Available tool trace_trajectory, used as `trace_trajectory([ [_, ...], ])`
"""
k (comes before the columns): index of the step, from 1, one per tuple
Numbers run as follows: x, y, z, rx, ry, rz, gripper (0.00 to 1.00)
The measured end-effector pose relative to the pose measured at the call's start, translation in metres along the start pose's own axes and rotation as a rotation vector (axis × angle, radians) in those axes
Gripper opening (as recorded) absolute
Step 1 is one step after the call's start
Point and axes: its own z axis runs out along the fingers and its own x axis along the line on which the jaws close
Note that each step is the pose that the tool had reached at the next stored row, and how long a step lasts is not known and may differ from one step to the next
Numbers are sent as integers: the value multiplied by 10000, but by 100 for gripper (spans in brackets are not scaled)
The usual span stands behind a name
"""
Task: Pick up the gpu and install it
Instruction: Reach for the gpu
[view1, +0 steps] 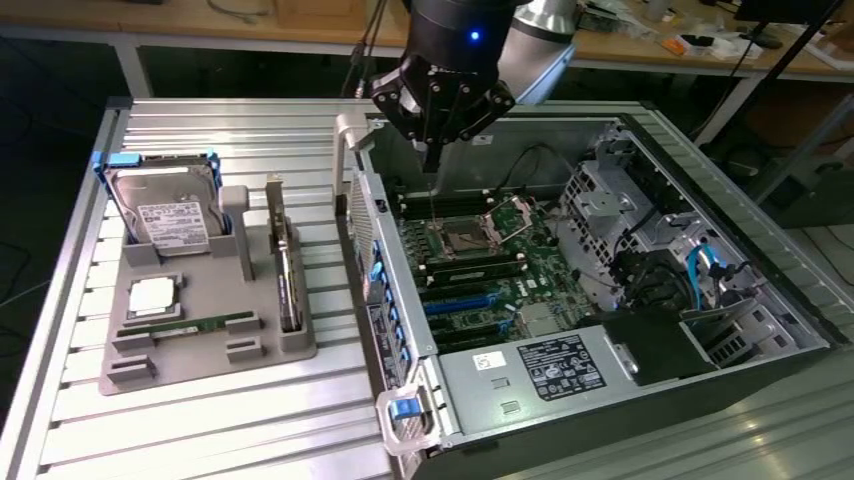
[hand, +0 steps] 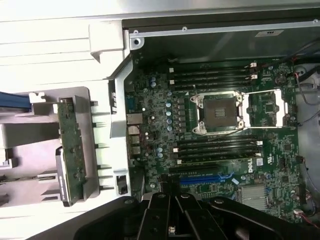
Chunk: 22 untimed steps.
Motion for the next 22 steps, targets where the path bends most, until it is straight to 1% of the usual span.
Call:
trace_trajectory([
  [12, 315, -25, 4, -1, 0, -2, 11],
  [22, 634, -49, 8, 0, 0, -1, 11],
])
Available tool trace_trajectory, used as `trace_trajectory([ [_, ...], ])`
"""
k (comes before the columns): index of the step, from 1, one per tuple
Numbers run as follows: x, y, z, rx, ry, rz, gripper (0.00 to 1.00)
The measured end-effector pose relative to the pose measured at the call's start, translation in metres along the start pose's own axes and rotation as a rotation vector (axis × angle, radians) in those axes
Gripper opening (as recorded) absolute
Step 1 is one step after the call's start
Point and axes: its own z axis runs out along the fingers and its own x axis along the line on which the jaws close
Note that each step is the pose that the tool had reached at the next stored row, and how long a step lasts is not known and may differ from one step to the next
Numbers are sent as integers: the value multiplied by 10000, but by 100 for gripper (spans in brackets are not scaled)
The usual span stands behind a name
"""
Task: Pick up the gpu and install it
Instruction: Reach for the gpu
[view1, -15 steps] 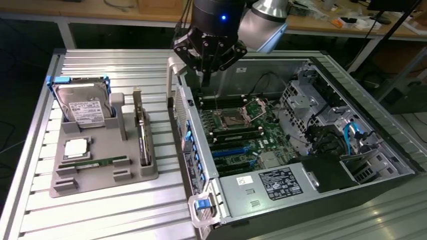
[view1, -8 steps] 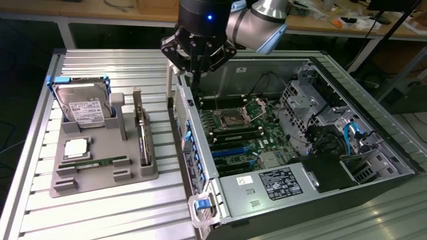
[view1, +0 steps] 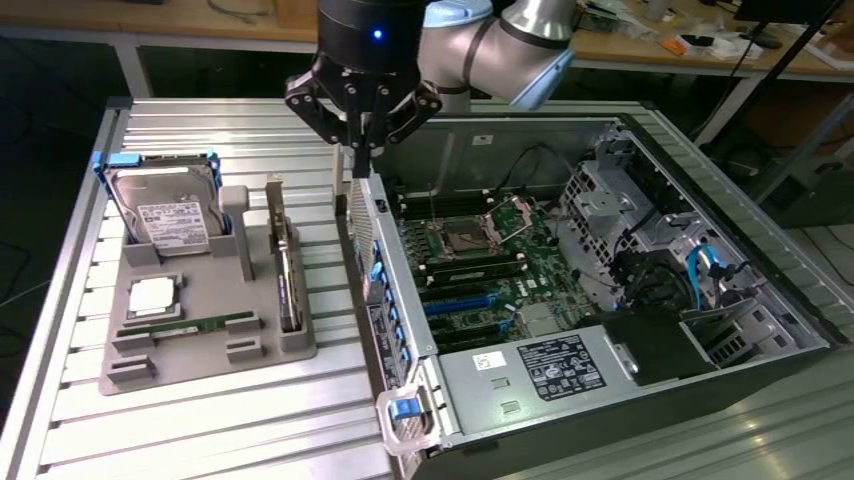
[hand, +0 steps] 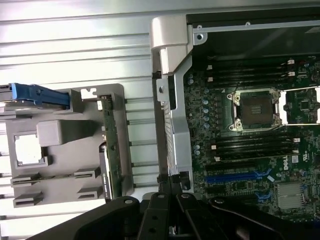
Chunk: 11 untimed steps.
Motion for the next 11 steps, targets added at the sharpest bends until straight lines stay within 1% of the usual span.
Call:
trace_trajectory([
  [11, 385, -30, 6, 0, 0, 1, 11],
])
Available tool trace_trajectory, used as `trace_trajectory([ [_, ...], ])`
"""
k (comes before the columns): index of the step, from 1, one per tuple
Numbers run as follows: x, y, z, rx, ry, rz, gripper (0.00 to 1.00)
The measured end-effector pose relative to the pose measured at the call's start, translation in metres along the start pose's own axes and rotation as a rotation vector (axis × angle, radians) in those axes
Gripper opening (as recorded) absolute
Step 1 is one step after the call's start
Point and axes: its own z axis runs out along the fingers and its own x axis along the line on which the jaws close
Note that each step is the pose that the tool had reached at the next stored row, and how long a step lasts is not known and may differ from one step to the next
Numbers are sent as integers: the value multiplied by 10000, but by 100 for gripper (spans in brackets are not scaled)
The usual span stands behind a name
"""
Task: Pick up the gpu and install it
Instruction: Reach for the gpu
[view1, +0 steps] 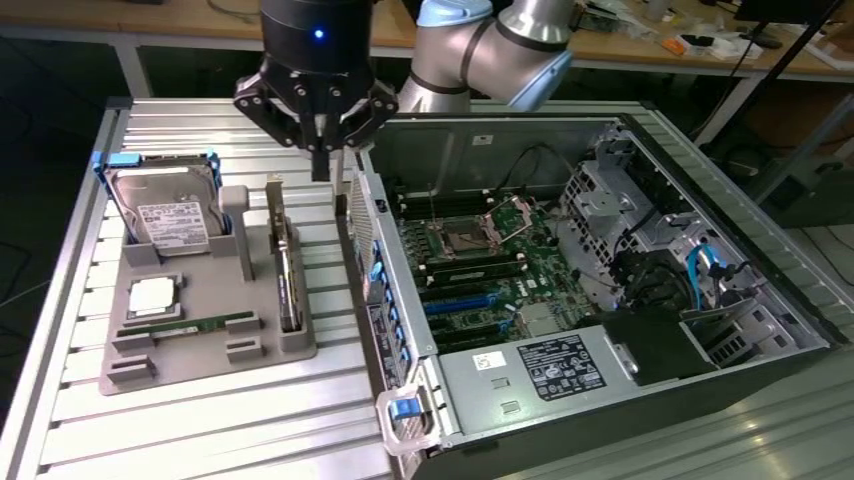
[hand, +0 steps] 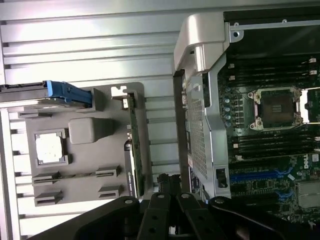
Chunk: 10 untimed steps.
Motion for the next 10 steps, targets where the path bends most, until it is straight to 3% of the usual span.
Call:
trace_trajectory([
  [10, 304, -23, 4, 0, 1, -1, 11],
])
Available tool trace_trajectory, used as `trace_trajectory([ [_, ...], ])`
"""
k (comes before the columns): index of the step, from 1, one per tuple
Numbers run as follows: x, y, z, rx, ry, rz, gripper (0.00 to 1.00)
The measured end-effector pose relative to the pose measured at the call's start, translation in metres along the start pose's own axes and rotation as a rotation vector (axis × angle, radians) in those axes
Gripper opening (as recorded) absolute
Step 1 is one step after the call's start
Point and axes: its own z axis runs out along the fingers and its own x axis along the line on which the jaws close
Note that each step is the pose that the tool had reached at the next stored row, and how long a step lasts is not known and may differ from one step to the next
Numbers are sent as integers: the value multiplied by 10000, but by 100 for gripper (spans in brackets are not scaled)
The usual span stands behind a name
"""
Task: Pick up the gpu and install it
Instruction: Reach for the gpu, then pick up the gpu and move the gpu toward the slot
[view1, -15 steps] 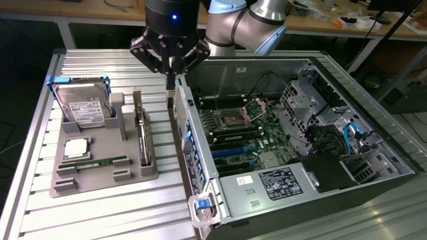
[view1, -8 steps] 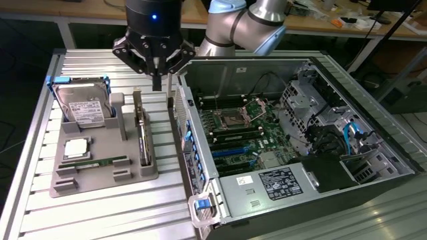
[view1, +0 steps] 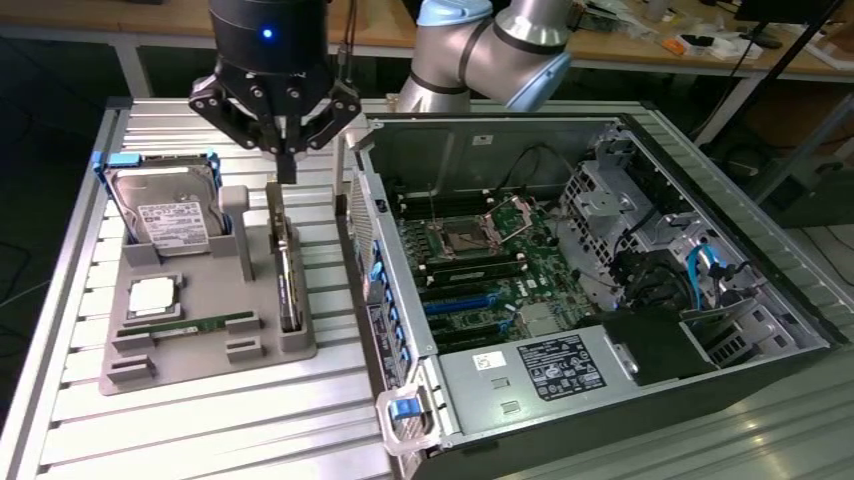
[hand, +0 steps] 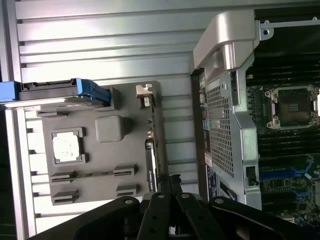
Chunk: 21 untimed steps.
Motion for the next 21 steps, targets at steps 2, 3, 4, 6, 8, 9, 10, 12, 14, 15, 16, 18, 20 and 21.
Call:
trace_trajectory([
  [2, 58, -5, 2, -1, -2, -1, 11],
  [3, 86, -7, 3, -1, -1, -1, 11],
  [4, 110, -9, 3, -1, -1, 0, 11],
  [6, 129, -10, 4, -2, 0, 1, 11],
  [8, 143, -11, 3, -4, 0, 0, 11],
  [9, 155, -12, 3, -4, 0, 0, 11],
  [10, 155, -12, 3, -4, 0, 0, 11],
  [12, 155, -12, 3, -4, 0, 0, 11],
  [14, 155, -12, 3, -4, -1, 0, 11],
  [15, 155, -12, 3, -4, 0, 0, 11],
  [16, 155, -12, 3, -4, 0, 0, 11],
  [18, 155, -12, 3, -4, 0, 0, 11],
  [20, 155, -12, 3, -4, 0, 0, 11],
  [21, 155, -12, 3, -4, 0, 0, 17],
])
